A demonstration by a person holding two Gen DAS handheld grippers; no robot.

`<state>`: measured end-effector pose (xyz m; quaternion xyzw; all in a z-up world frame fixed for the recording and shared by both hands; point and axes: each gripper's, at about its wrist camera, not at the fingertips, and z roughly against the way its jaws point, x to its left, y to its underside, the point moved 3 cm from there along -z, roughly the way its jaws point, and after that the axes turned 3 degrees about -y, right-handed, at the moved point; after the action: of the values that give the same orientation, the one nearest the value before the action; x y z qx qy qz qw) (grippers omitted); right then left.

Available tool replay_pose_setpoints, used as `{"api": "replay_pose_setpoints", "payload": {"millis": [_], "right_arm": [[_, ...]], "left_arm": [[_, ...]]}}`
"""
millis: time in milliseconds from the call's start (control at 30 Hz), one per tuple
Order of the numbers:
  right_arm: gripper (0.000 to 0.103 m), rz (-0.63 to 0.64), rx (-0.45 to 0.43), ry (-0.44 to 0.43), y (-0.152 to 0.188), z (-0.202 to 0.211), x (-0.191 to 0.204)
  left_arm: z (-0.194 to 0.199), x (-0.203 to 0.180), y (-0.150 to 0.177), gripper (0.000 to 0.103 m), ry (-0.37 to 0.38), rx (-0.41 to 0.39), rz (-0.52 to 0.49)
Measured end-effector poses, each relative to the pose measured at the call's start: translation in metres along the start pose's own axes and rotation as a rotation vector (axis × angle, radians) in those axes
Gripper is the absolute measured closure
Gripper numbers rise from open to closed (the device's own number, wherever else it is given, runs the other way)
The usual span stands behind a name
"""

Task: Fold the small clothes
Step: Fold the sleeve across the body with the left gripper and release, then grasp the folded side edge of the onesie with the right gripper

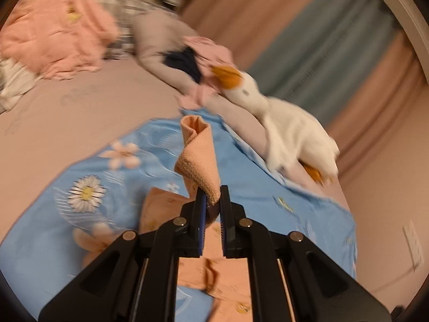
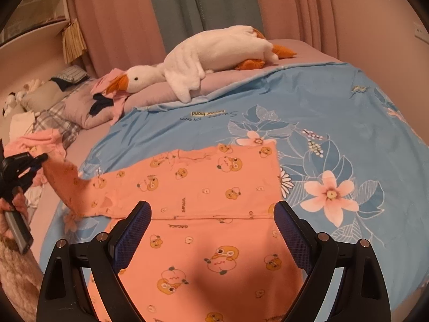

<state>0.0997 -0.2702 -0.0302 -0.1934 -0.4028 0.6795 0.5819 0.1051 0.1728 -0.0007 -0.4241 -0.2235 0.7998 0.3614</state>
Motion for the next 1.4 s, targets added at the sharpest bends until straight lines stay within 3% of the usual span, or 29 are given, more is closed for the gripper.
{"api": "replay_pose_setpoints", "payload": {"millis": [233,400,667,967,1033,1100,1133,1267,1400], "right_arm": [[0.011,-0.032,-0.006,-0.002,0.002,0.003,-0.01],[0.011,-0.054,0.001,0.001,0.005,0.002,-0.017],[0.011,-0.065,0.015,0.014,0.01,-0.001,-0.023],[0.011,-0.091,0.057,-0.017,0.015,-0.015,-0.025],[0.011,-0.089,0.066,-0.024,0.015,-0.018,-0.024],[0.011,-0.084,0.075,-0.033,0.014,-0.022,-0.022],[0.011,-0.081,0.078,-0.036,0.013,-0.024,-0.021],[0.011,-0.053,0.086,-0.079,0.002,-0.029,-0.014],[0.011,0.005,0.122,-0.131,-0.013,-0.045,0.0]], "left_arm": [[-0.026,-0.07,0.048,0.095,0.063,0.102,-0.215],[-0.052,-0.101,0.097,0.095,0.097,0.22,-0.348],[-0.088,-0.114,0.163,0.094,0.1,0.378,-0.43],[-0.114,-0.099,0.196,0.088,0.078,0.505,-0.423],[-0.109,-0.099,0.195,0.077,0.099,0.514,-0.407],[-0.099,-0.1,0.189,0.046,0.132,0.511,-0.397],[-0.092,-0.101,0.184,0.041,0.145,0.496,-0.393],[-0.063,-0.092,0.162,0.04,0.156,0.42,-0.359],[-0.037,-0.06,0.134,0.04,0.071,0.339,-0.289]]}}
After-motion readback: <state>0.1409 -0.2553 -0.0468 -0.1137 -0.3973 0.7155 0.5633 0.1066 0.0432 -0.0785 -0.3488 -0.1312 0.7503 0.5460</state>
